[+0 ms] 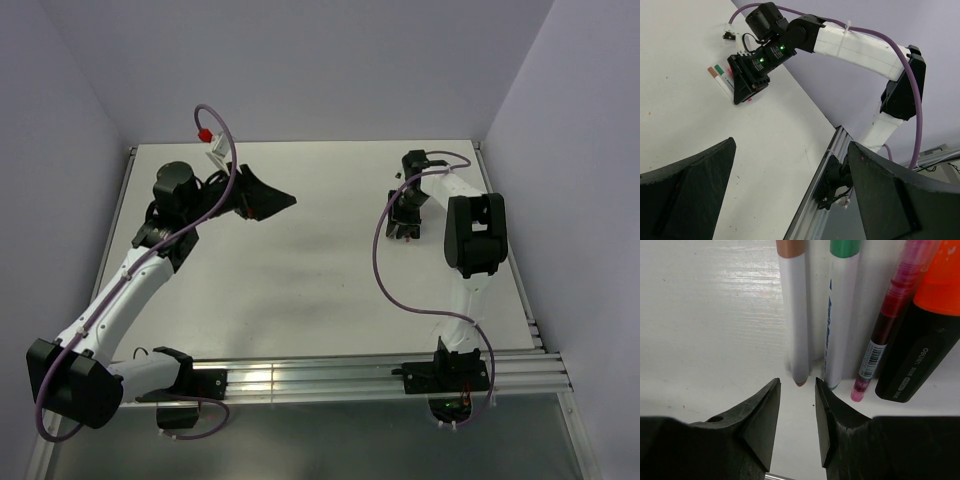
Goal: Insert the pens into the pen caps
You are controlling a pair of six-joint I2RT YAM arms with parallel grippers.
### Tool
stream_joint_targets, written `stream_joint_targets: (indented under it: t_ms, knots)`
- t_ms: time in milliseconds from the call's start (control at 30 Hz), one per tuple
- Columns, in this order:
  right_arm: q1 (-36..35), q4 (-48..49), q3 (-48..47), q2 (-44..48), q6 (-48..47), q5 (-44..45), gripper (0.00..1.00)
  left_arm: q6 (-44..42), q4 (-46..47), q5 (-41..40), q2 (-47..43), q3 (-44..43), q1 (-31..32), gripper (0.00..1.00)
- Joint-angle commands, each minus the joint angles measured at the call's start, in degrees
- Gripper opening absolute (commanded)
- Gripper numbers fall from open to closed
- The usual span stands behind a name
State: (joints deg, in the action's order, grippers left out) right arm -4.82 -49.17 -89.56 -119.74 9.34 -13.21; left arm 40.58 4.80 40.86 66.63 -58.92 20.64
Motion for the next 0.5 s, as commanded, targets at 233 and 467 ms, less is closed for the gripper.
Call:
stream_joint_targets:
  t_ms: [233,467]
  knots:
    - [0.2,0.0,1.9,12.9,-3.0,-3.6,0.48,-9.7,-19.4,-0.3,4.8,-10.3,-1.1,1.00]
    - [0.3,1.9,4.2,25.6,-6.8,-7.6,0.85,-18.9,-26.4,3.1,5.8,-12.2,-6.4,0.99]
